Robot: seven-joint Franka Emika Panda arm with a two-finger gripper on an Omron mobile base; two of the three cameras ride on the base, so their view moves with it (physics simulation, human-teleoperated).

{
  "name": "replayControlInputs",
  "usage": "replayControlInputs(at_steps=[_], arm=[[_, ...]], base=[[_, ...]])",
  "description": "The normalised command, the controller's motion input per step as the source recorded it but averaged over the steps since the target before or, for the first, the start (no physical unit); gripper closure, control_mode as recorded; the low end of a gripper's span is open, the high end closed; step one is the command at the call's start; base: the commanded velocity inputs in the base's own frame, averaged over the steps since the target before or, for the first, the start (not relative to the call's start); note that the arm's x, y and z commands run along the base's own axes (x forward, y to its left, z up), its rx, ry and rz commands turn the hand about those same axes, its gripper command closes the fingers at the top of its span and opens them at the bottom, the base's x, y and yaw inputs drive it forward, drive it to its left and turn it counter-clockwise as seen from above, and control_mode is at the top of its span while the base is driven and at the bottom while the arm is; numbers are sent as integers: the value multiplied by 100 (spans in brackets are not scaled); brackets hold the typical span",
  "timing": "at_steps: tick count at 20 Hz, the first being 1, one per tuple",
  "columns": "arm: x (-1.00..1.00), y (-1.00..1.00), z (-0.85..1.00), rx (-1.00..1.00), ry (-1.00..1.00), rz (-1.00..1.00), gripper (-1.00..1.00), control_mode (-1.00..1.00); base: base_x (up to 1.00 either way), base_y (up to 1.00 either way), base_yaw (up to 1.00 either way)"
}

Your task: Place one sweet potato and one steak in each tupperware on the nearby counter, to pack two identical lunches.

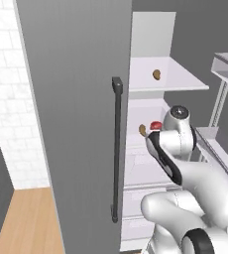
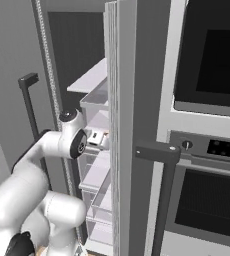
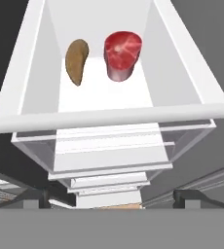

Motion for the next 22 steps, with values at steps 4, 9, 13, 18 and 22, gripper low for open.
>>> replayControlInputs(at_steps=[4,9,13,18,22], arm=[[53,-25,-17,0,1,-3,-100,-100],[43,-15,-35,0,0,0,-100,-100],[48,-6,-41,0,-1,0,-100,-100],[52,-4,-23,0,0,0,-100,-100],[51,-11,-12,0,0,0,-100,-100]], base=[[0,0,0],[0,0,0],[0,0,0],[0,0,0],[0,0,0]])
